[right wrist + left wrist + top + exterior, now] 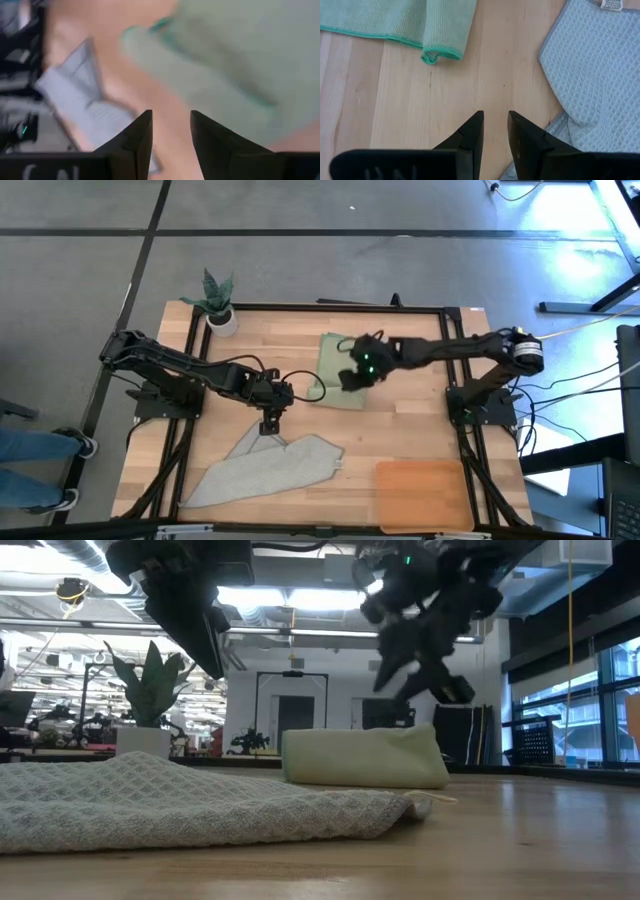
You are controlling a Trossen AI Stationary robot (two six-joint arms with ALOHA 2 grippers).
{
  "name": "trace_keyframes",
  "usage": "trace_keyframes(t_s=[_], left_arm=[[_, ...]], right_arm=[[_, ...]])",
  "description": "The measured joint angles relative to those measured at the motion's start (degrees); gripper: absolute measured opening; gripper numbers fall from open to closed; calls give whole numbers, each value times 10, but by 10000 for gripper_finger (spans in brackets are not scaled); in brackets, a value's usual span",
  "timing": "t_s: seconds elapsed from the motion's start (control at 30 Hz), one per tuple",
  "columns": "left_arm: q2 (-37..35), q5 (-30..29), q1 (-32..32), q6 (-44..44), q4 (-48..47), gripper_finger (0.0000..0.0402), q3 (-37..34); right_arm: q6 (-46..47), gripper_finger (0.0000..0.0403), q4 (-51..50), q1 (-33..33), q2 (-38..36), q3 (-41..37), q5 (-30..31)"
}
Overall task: Roll microfiber towels into tight, uniform cylinder then place into a basket
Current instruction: Roll the green microfiber towel
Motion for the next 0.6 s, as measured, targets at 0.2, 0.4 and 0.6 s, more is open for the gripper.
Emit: trace_keyframes(t_s=[0.2,0.4,0.6], left_arm=[[0,0,1,0,1,78,0],[0,0,5,-1,4,78,0],[0,0,5,-2,4,78,0]], right_arm=[[-58,133,57,76,21,1,43],[-72,133,86,76,90,0,122],[-80,133,146,65,120,0,124]])
